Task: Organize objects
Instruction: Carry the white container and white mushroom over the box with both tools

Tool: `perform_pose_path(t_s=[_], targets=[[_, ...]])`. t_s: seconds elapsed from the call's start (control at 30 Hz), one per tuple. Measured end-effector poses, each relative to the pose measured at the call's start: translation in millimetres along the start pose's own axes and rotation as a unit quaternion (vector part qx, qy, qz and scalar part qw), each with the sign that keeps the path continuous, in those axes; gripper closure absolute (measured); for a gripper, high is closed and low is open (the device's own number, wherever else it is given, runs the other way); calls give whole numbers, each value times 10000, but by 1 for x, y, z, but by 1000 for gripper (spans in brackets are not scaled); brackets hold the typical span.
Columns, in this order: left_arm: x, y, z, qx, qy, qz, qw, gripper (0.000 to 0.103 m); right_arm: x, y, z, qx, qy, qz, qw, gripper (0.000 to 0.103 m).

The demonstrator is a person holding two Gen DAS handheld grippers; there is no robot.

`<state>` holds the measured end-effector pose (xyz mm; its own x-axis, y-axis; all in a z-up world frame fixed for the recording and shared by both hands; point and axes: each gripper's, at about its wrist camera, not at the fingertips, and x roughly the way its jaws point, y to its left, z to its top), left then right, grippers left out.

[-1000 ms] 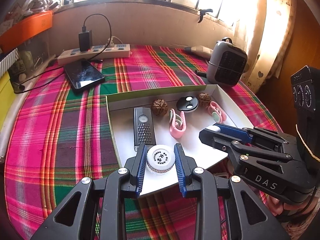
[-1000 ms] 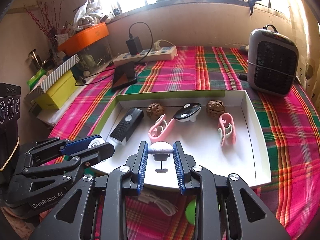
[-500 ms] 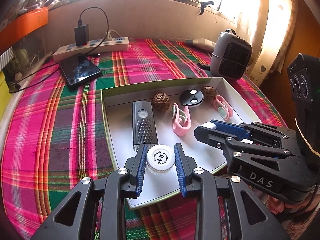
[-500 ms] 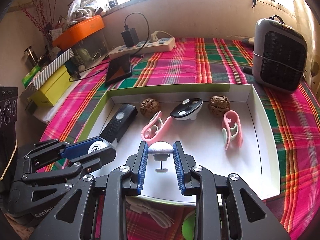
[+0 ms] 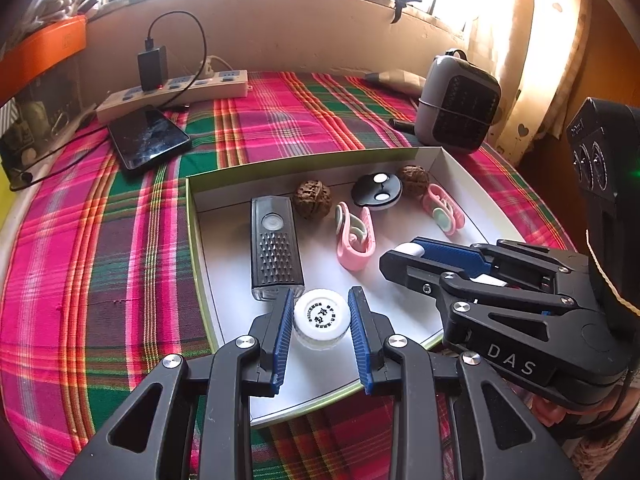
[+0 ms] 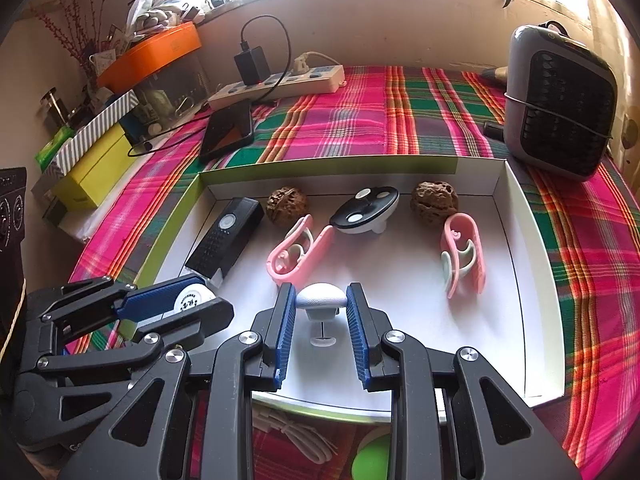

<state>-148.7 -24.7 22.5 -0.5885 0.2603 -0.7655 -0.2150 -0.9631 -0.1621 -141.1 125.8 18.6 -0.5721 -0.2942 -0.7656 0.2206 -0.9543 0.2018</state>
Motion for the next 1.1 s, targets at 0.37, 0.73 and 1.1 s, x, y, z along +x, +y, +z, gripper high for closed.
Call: perform_pose_path(t_s=[0.37, 0.73, 1.1], targets=[[5, -2, 1, 160, 21, 215, 9996, 77, 5, 0, 1, -18, 28, 56, 10000, 76], [4, -2, 2, 182, 30, 295, 9994, 77, 6, 2, 2, -37, 14, 78, 10000, 76], [5, -3, 2, 216, 57, 371, 9991, 77, 6, 0, 1, 21, -20, 157, 9999, 76]])
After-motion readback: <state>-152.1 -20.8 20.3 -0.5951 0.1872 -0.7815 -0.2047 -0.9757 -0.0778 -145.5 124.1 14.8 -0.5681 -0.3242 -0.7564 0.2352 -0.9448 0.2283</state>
